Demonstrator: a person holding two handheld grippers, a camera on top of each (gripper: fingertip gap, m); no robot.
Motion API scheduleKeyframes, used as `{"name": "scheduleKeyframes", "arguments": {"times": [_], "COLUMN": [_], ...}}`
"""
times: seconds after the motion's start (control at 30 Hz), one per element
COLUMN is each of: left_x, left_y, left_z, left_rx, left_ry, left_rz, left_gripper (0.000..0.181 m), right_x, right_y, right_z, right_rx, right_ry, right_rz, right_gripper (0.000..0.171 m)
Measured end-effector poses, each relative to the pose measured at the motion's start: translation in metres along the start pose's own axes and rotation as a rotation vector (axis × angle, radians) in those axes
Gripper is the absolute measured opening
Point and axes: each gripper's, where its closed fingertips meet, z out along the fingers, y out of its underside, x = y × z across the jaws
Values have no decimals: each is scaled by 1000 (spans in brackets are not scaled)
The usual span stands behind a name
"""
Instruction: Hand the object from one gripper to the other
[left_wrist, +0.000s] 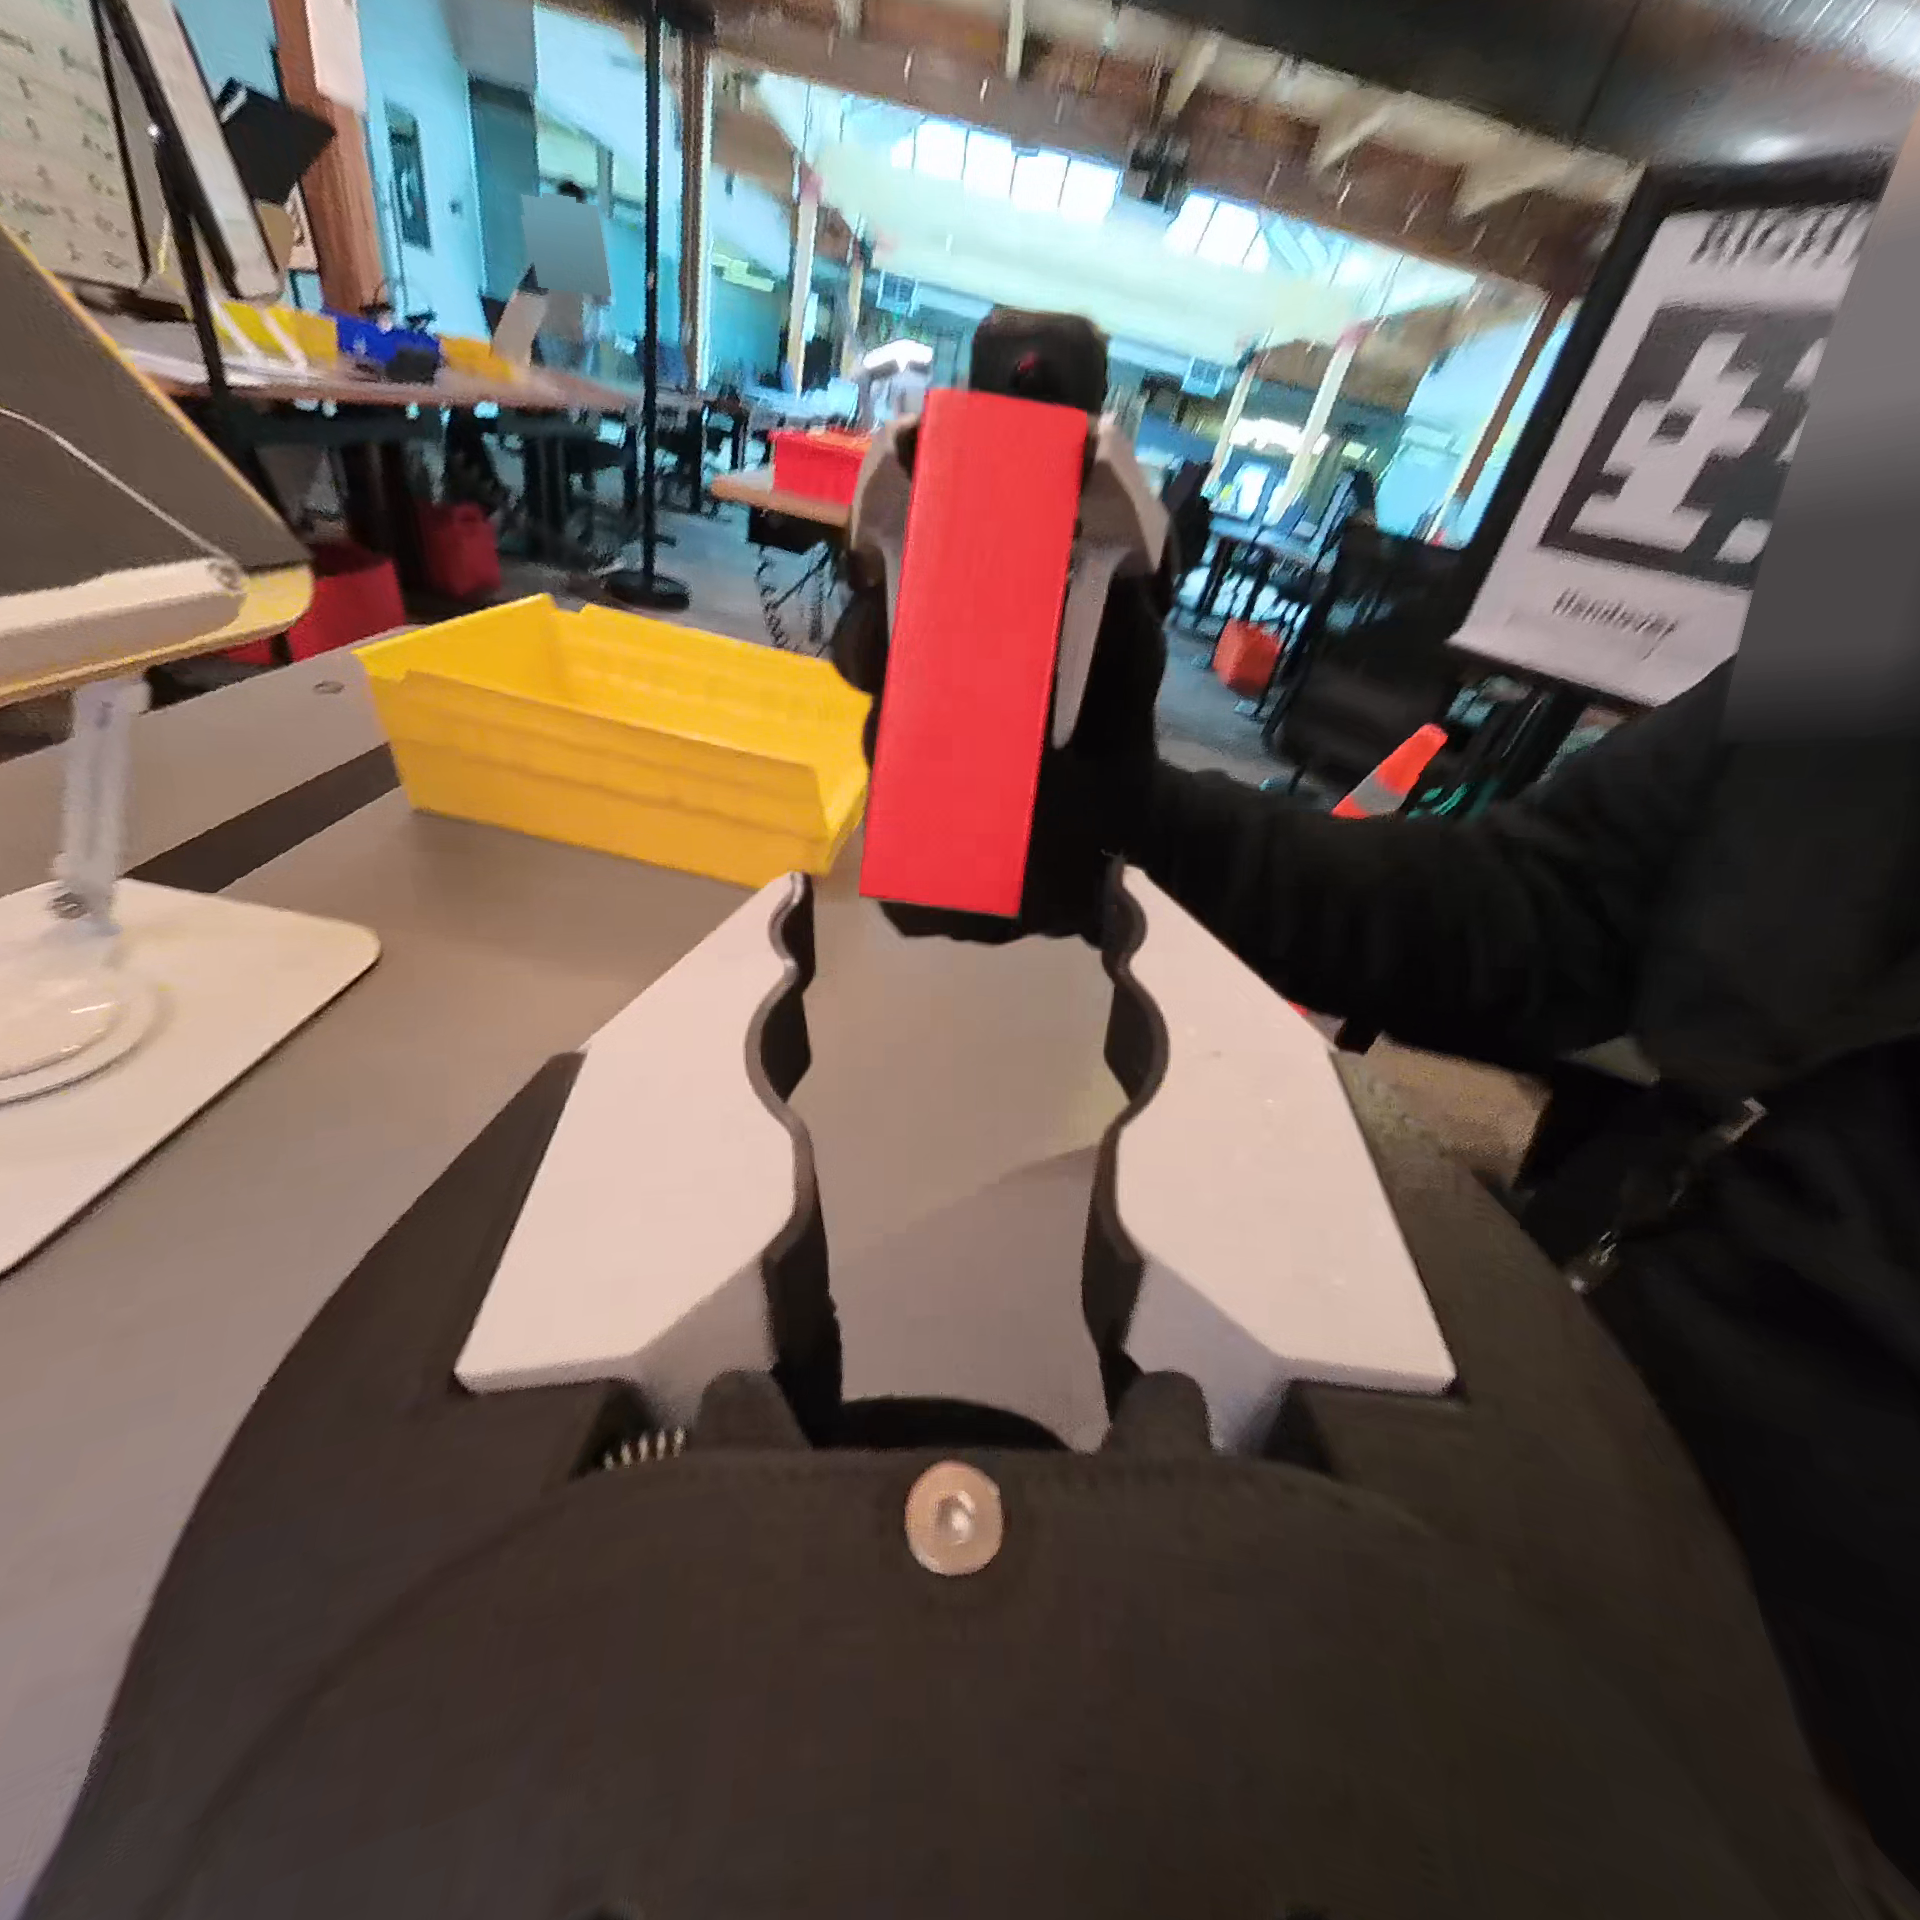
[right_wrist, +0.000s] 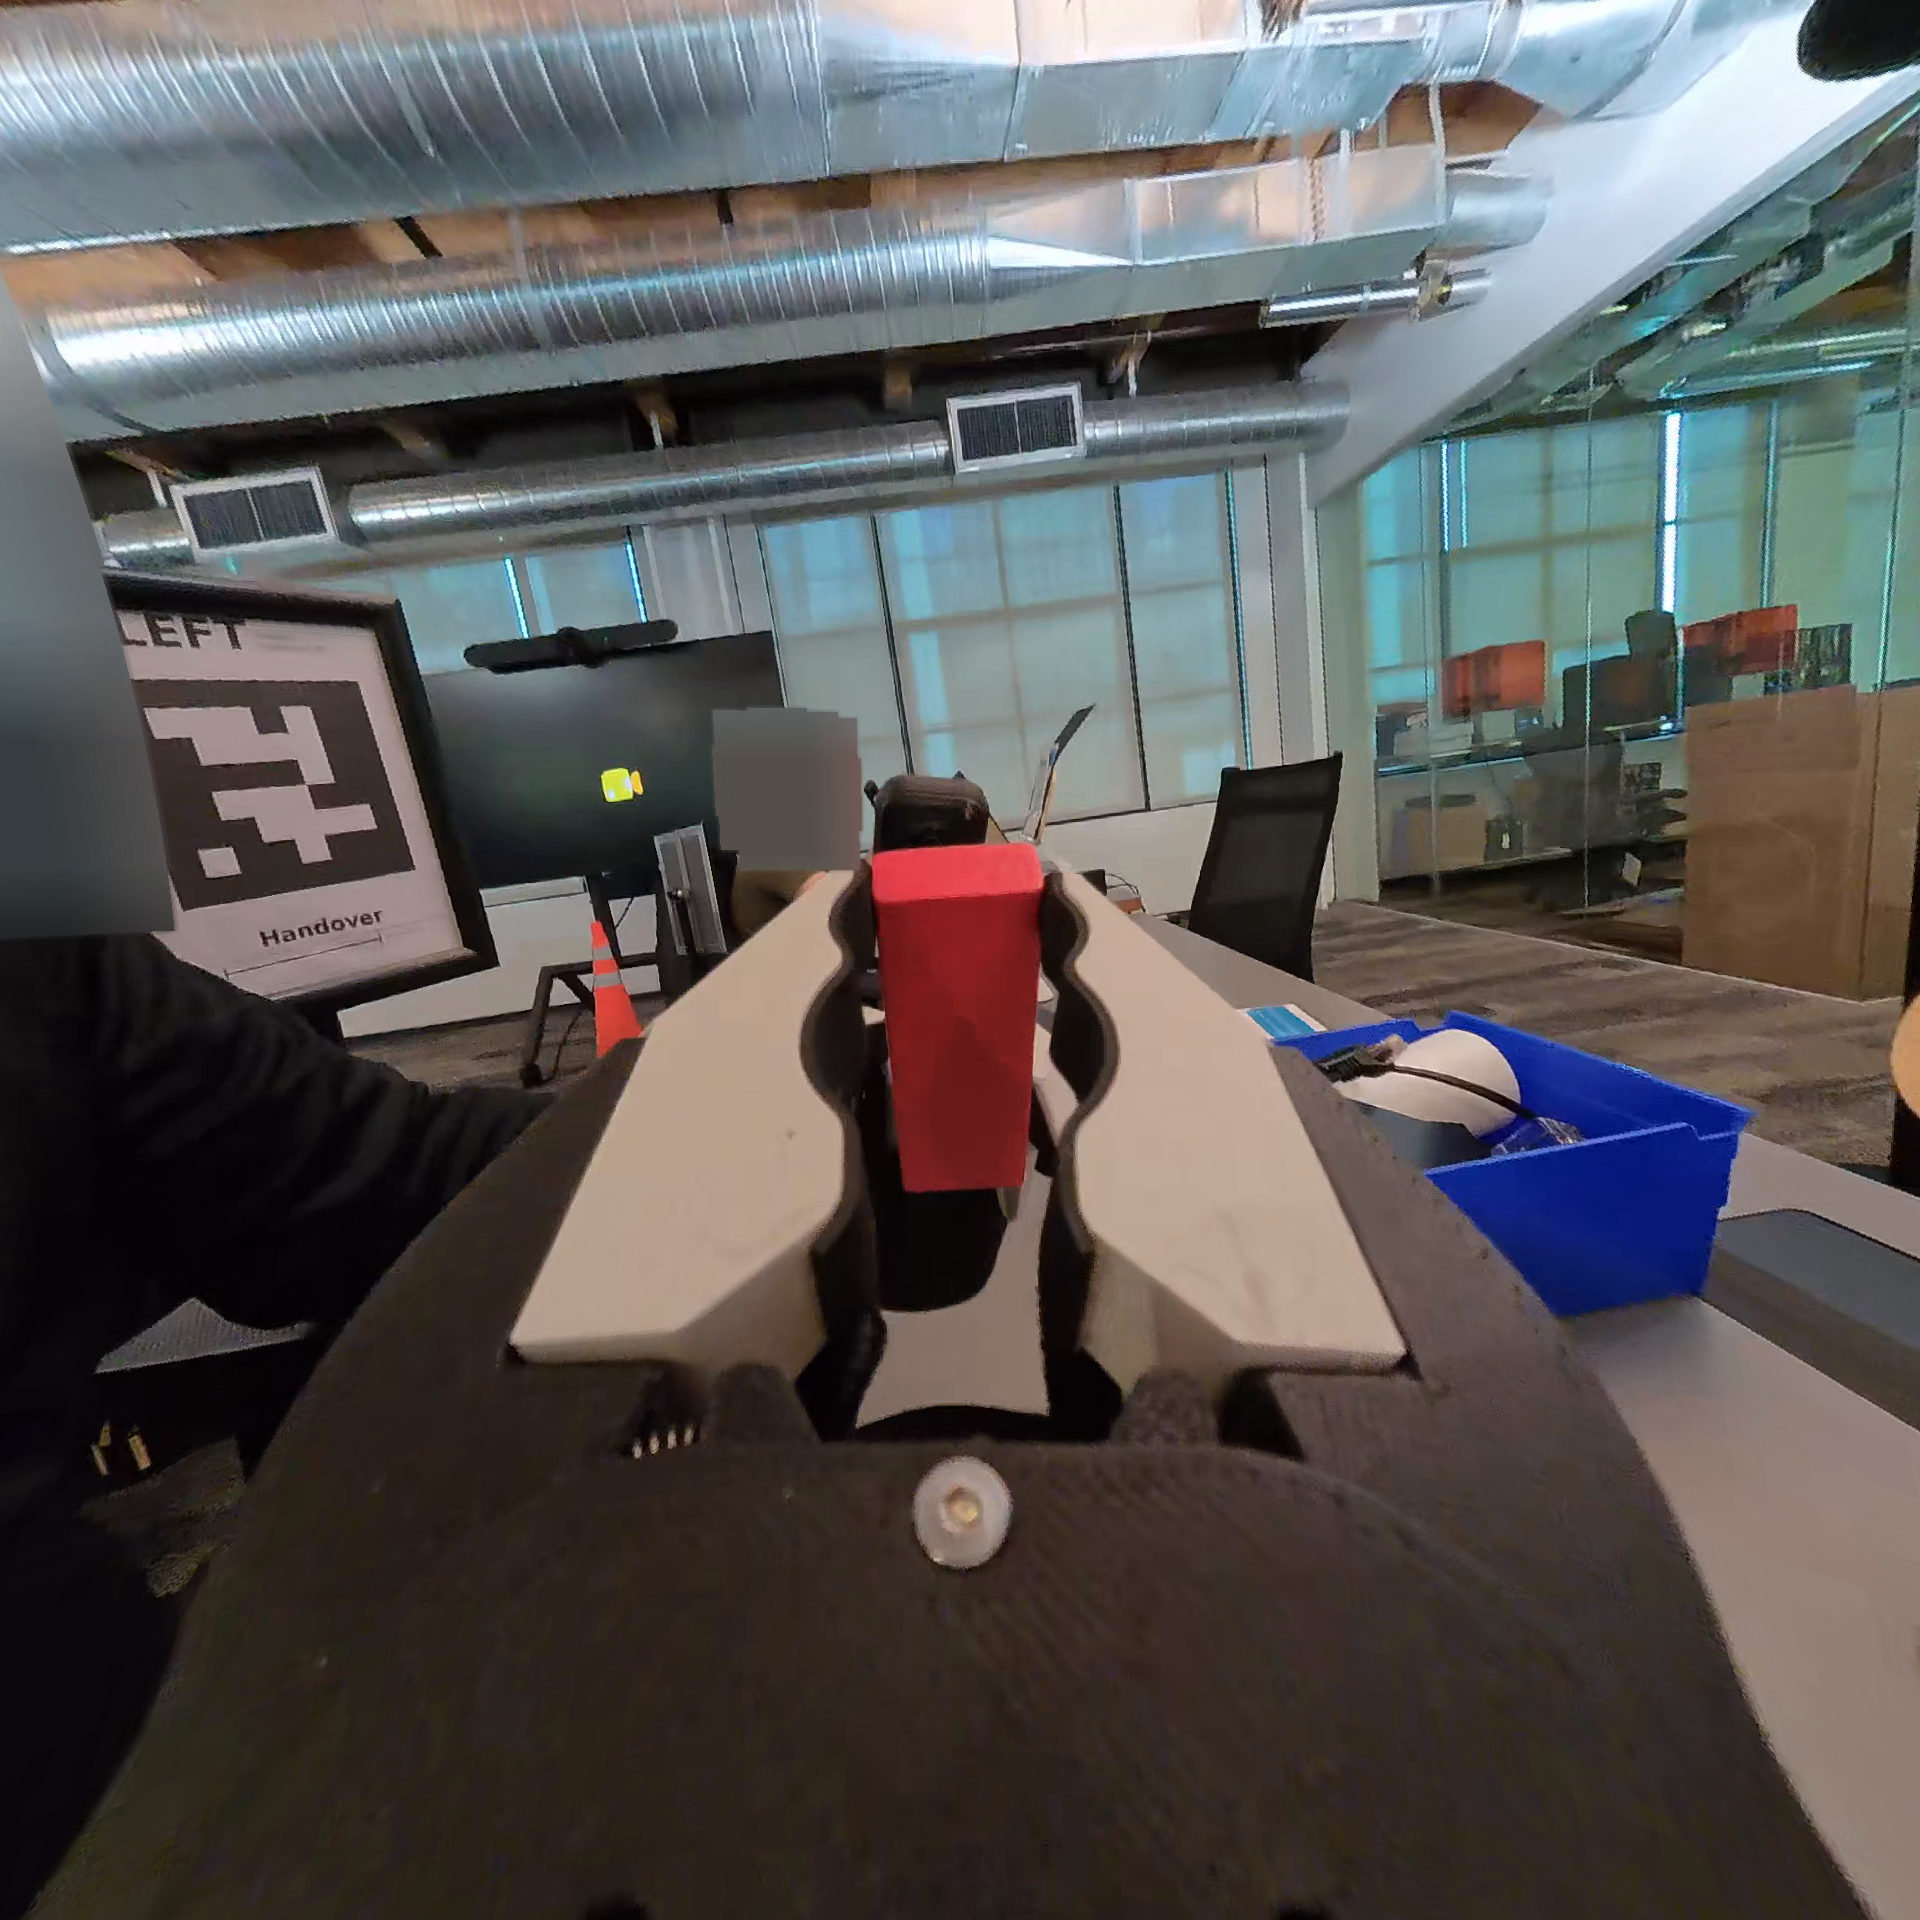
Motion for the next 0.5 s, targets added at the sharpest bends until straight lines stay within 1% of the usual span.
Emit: {"name": "scheduleKeyframes", "arguments": {"times": [0.17,0.23,0.3,0.5], "left_x": [4,4,2,3], "left_y": [-4,-4,-4,-4], "left_z": [10,13,13,12], "left_rx": [78,88,90,72], "left_ry": [28,20,3,1], "left_rz": [-38,-35,-23,-6], "left_gripper": [50,45,32,31], "right_x": [1,0,-2,-2], "right_y": [4,5,4,4], "right_z": [-1,1,1,2], "right_rx": [34,47,60,55], "right_ry": [-8,-16,-25,-27], "right_rz": [18,29,38,46], "right_gripper": [30,29,30,30]}}
